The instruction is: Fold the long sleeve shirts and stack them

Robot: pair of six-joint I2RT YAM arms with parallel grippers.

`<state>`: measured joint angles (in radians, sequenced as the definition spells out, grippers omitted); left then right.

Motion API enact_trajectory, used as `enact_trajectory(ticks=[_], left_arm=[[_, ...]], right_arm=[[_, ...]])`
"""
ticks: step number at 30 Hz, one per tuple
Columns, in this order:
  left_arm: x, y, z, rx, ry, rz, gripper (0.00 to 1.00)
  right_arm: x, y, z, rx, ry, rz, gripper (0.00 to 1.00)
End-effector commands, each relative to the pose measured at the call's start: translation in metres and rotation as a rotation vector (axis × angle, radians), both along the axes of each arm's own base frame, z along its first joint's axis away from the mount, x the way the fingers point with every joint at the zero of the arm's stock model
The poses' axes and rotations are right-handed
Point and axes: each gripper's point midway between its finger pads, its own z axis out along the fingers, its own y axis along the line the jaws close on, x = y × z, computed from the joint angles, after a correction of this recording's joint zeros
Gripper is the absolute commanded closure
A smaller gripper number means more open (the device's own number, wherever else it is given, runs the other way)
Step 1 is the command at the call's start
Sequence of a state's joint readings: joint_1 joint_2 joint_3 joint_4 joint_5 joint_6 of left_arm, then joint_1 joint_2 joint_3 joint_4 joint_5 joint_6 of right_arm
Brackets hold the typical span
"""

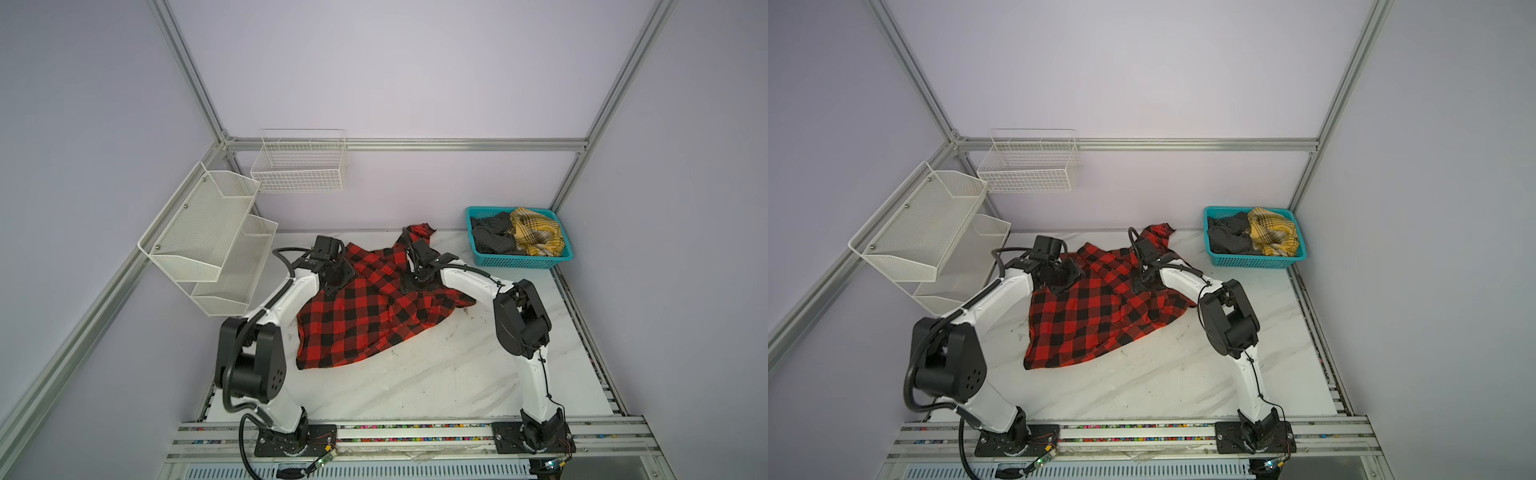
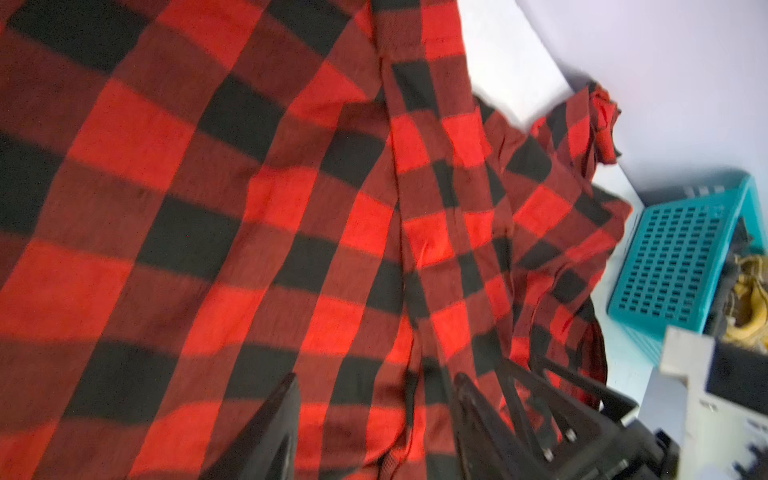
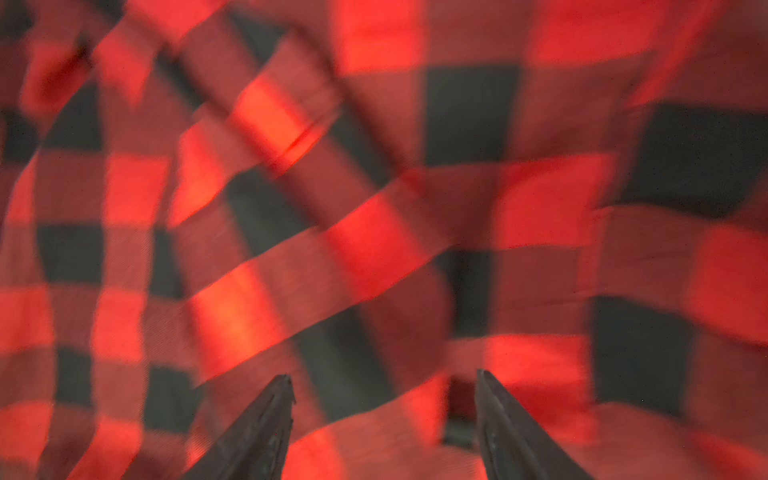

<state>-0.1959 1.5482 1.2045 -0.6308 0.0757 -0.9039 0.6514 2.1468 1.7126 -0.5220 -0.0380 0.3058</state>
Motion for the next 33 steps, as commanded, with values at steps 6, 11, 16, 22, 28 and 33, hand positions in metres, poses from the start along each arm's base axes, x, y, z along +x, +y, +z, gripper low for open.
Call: enact_trajectory(ticks=[6,11,16,22,28,33], left_arm=[[-0.129,0.036,-0.039,0.023,0.178,0.098,0.27],[-0.153,0.033,-0.047,-0.003,0.197,0.061,0.26],[-0.168,0.029,-0.054,-0.036,0.242,0.06,0.28],[-0.181,0.038,-0.042,-0.049,0.232,0.156,0.27],[-0.201,0.045,-0.046,-0.035,0.284,0.206,0.29],[-0.223,0.051,-0.056,-0.042,0.321,0.263,0.29]], right_arm=[[-0.037,-0.044,0.007,-0.086,0.016,-0.088,0.29],[-0.019,-0.09,0.023,-0.146,-0.024,-0.243,0.28],[0.002,-0.112,0.013,-0.165,0.017,-0.293,0.31],[0.013,-0.078,0.009,-0.09,0.036,-0.137,0.32],[0.006,-0.037,-0.007,0.037,0.094,-0.016,0.34],[0.005,-0.025,-0.023,0.085,0.134,-0.009,0.44]])
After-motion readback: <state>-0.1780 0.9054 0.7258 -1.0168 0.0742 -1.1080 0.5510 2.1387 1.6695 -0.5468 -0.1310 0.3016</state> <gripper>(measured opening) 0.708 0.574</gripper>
